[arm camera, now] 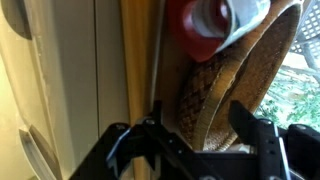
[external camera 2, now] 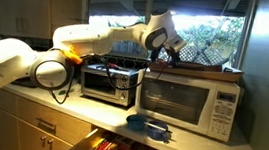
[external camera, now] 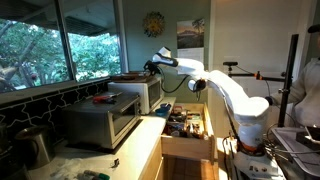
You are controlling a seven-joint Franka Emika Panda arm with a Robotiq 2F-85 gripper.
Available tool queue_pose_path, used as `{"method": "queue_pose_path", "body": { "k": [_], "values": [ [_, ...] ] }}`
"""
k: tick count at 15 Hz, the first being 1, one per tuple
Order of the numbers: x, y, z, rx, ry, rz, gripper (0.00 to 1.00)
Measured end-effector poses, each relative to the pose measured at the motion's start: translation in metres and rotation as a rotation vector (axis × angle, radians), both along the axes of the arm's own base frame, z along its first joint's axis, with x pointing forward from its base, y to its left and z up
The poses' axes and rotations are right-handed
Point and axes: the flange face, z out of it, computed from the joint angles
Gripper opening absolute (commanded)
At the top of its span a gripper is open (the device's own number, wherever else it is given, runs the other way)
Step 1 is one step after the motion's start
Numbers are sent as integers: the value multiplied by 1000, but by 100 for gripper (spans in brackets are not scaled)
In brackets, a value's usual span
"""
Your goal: Move the basket to the top of the toaster oven
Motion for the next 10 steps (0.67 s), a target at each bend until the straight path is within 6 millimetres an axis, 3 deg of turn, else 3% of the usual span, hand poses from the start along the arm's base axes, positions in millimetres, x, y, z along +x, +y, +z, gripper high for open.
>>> {"method": "queue_pose_path", "body": {
  "k": [5, 6, 7, 8, 10],
  "values": [
    [-6, -2, -4, 98, 42, 46, 2],
    [-8, -3, -5, 107, 54, 49, 0],
    [-9, -4, -6, 114, 66, 51, 0],
    [-11, -5, -8, 119, 76, 52, 21],
    [-11, -6, -8, 118, 77, 51, 27]
  ]
}}
